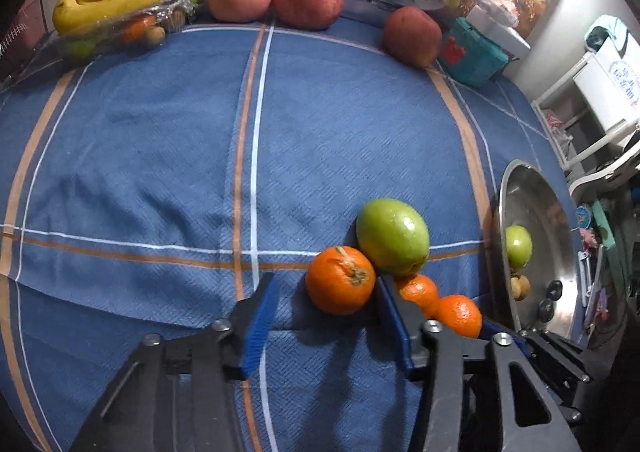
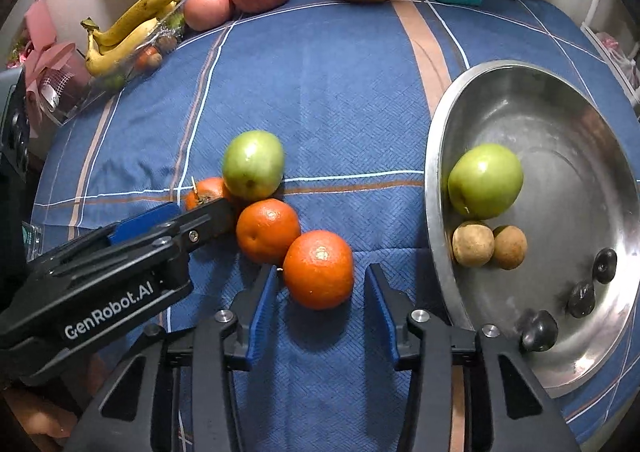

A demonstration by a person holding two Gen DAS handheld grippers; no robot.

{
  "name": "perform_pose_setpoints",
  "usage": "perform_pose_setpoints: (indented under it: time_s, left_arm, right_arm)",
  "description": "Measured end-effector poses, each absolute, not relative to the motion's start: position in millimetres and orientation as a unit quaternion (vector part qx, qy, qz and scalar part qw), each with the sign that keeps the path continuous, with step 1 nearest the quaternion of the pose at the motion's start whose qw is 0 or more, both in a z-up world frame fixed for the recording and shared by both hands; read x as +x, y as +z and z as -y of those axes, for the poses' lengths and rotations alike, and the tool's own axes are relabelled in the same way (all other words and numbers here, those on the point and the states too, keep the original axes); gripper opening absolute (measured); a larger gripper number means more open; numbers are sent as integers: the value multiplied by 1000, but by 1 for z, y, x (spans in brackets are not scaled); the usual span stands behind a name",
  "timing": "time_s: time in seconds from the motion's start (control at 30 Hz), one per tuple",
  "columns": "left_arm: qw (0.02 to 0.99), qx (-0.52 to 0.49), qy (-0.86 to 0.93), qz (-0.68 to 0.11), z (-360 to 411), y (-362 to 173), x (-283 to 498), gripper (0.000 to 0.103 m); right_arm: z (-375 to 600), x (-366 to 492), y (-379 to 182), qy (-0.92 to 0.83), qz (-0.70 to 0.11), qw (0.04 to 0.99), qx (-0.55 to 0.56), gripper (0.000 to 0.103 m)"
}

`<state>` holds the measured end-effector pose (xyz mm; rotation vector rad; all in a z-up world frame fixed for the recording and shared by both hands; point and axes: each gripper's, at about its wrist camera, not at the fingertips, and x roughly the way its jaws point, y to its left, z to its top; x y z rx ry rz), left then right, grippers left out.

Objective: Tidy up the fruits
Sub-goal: 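Grasp an orange with the left tool while the right tool grasps another orange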

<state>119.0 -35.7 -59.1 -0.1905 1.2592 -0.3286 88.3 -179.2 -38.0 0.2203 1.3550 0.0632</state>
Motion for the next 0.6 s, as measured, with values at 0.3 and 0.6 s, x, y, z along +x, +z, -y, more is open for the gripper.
perform_pose_setpoints:
  time_s: [0.3, 0.6]
  left_arm:
    - [793, -76, -160, -583, 43, -53, 122, 38]
    - [818, -113, -140, -547, 18, -21, 124, 38]
  right_arm:
    - [180, 87, -34, 32, -622, 776, 106, 37]
    - [188, 84, -12, 37, -598, 791, 120, 36]
